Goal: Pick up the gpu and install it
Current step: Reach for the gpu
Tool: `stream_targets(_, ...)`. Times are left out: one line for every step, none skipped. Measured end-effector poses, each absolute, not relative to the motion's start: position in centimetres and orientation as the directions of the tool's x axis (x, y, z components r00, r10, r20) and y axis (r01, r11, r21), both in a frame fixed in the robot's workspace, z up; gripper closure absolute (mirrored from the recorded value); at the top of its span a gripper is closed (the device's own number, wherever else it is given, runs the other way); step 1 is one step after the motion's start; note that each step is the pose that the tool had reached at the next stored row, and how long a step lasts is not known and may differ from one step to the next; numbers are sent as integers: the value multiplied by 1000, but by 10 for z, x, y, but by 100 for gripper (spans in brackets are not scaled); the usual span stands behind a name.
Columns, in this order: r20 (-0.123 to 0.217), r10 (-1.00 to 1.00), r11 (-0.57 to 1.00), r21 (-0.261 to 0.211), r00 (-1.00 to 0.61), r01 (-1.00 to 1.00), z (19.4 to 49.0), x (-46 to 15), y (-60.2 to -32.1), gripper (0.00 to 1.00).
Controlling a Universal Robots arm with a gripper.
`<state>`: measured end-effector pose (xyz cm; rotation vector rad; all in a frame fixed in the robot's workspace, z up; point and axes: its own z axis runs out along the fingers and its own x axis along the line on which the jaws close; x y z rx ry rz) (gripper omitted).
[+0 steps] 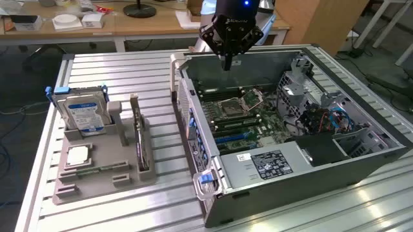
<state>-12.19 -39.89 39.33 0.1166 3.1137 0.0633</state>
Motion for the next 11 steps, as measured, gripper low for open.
stream_targets(-24, 75, 996, 41, -997, 74, 393, -122, -399, 90)
stream_targets(-24, 75, 996, 41, -997, 74, 393, -122, -399, 90)
stream_targets(-24, 75, 996, 41, -997, 74, 393, -122, -399, 90)
stream_targets(-24, 76, 996, 42, -997, 75, 393, -123, -399, 90)
stream_targets(-24, 75, 996, 41, -997, 74, 393, -124, -399, 90)
stream_targets(-24, 75, 996, 41, -997, 74, 393, -126, -399, 90)
stream_targets(-24, 75, 996, 41, -997, 74, 393, -128, -399, 90)
stream_targets(-24, 75, 996, 41, -997, 74, 393, -131, -399, 90)
stream_targets(-24, 75, 996, 41, -997, 74, 393, -133, -399, 90)
stream_targets(-24, 75, 996, 41, -997, 74, 393, -135, -399, 90)
stream_targets(-24, 75, 996, 41, -997, 74, 393, -138, -399, 90)
